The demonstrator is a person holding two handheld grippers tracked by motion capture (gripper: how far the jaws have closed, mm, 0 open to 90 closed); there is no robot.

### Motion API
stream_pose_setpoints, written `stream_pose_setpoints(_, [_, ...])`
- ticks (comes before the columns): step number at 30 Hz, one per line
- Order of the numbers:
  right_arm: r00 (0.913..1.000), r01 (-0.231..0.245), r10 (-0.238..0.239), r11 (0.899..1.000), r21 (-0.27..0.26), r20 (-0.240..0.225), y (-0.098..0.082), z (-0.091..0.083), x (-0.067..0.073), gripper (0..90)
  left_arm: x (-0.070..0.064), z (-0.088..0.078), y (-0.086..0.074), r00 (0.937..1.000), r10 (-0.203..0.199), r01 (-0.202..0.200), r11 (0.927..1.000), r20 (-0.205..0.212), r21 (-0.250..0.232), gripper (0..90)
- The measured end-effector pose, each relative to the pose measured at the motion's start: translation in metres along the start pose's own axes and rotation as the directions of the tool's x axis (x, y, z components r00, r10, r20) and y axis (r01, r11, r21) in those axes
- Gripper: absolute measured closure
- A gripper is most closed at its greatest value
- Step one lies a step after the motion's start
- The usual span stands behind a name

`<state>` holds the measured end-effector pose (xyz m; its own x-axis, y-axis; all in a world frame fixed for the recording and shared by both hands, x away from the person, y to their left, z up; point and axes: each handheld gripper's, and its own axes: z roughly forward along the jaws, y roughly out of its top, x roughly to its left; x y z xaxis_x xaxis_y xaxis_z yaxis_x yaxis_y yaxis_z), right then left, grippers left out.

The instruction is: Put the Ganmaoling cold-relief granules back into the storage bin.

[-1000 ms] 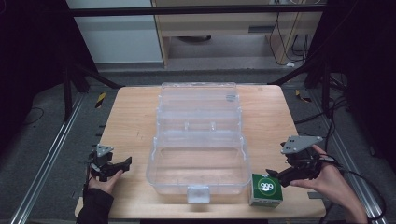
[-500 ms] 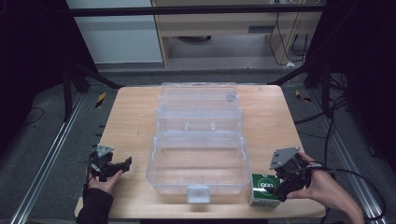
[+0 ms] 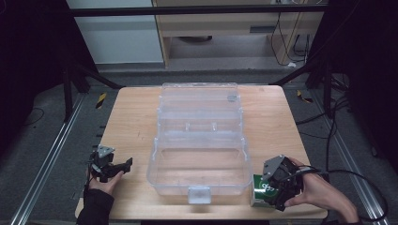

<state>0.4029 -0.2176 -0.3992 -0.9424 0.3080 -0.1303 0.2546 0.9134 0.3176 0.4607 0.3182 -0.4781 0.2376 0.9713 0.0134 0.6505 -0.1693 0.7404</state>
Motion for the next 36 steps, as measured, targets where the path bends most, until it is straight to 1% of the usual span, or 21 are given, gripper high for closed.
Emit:
stream_pose_setpoints(2, [1.0000,0.002,-0.002,1.000,0.001,-0.003,0.000,0.001,0.000,2.1,0.000,0.000,0.000,1.0000,0.001,-0.001,1.0000,0.000,0.000,16.6])
stream_pose_setpoints(6, [0.9998,0.012,-0.012,0.999,0.033,-0.013,0.002,0.009,0.000,2.1,0.000,0.000,0.000,1.0000,0.002,-0.002,1.0000,-0.002,-0.001,16.6])
stream_pose_setpoints(7, [0.9996,0.014,-0.013,0.999,0.046,-0.025,0.002,0.013,0.000,2.1,0.000,0.000,0.000,1.0000,0.002,-0.002,1.0000,-0.002,-0.001,16.6])
stream_pose_setpoints(9, [0.9996,0.011,-0.010,0.998,0.056,-0.026,0.002,0.015,0.000,2.1,0.000,0.000,0.000,1.0000,0.003,-0.003,1.0000,-0.003,0.000,16.6])
stream_pose_setpoints(10, [0.9992,0.027,-0.025,0.998,0.065,-0.030,0.002,0.019,-0.001,2.1,0.000,0.000,0.000,1.0000,0.003,-0.003,1.0000,-0.003,0.001,16.6])
stream_pose_setpoints(12, [0.9992,0.025,-0.023,0.998,0.066,-0.034,0.002,0.021,-0.001,2.2,0.000,0.000,0.000,1.0000,0.003,-0.003,1.0000,-0.002,0.001,16.5])
stream_pose_setpoints(14, [0.9990,0.031,-0.028,0.996,0.079,-0.036,0.002,0.025,-0.002,2.6,0.000,0.000,0.000,1.0000,0.006,-0.006,1.0000,0.000,0.004,16.6])
stream_pose_setpoints(15, [0.9983,0.034,-0.029,0.995,0.093,-0.051,0.003,0.028,-0.001,3.1,0.000,0.000,0.000,1.0000,0.006,-0.006,1.0000,-0.001,0.003,16.6])
stream_pose_setpoints(17, [0.9978,0.041,-0.035,0.994,0.099,-0.056,0.003,0.030,-0.002,3.0,0.000,0.000,0.000,1.0000,0.005,-0.005,1.0000,-0.001,0.002,16.6])
stream_pose_setpoints(18, [0.9966,0.059,-0.052,0.992,0.113,-0.065,0.003,0.035,-0.003,3.4,0.000,0.000,0.000,1.0000,0.005,-0.005,1.0000,-0.002,0.002,16.6])
stream_pose_setpoints(22, [0.9964,0.053,-0.044,0.991,0.126,-0.072,0.003,0.039,-0.004,4.6,0.000,0.000,0.000,1.0000,0.005,-0.005,1.0000,-0.001,0.002,16.6])
stream_pose_setpoints(23, [0.9955,0.062,-0.051,0.987,0.145,-0.079,0.002,0.043,-0.004,5.1,0.000,0.000,0.000,1.0000,0.006,-0.006,1.0000,-0.002,0.004,16.6])
stream_pose_setpoints(25, [0.9951,0.067,-0.055,0.986,0.154,-0.082,0.003,0.044,-0.004,5.8,0.000,0.000,0.000,1.0000,0.005,-0.005,1.0000,-0.002,0.003,16.7])
stream_pose_setpoints(27, [0.9943,0.076,-0.063,0.986,0.151,-0.086,0.003,0.046,-0.005,7.2,0.000,0.000,0.000,1.0000,0.004,-0.004,1.0000,-0.003,0.002,16.7])
stream_pose_setpoints(29, [0.9945,0.072,-0.058,0.985,0.159,-0.087,0.004,0.047,-0.006,8.9,0.000,0.000,0.000,1.0000,0.005,-0.005,1.0000,-0.003,0.001,16.7])
stream_pose_setpoints(30, [0.9937,0.080,-0.066,0.984,0.161,-0.090,0.004,0.047,-0.007,9.2,0.000,0.000,0.000,1.0000,0.005,-0.005,1.0000,-0.003,0.001,16.7])
stream_pose_setpoints(33, [0.9931,0.079,-0.063,0.983,0.167,-0.099,0.004,0.047,-0.007,10.6,0.000,0.000,0.000,1.0000,0.004,-0.004,1.0000,-0.003,0.001,16.7])
stream_pose_setpoints(34, [0.9924,0.087,-0.071,0.983,0.162,-0.101,0.004,0.047,-0.007,11.3,0.001,0.000,0.000,1.0000,0.005,-0.005,1.0000,-0.003,0.001,16.7])
stream_pose_setpoints(36, [0.9922,0.085,-0.068,0.983,0.163,-0.104,0.004,0.047,-0.007,12.2,0.001,0.000,0.000,1.0000,0.005,-0.005,1.0000,-0.004,0.001,16.8])
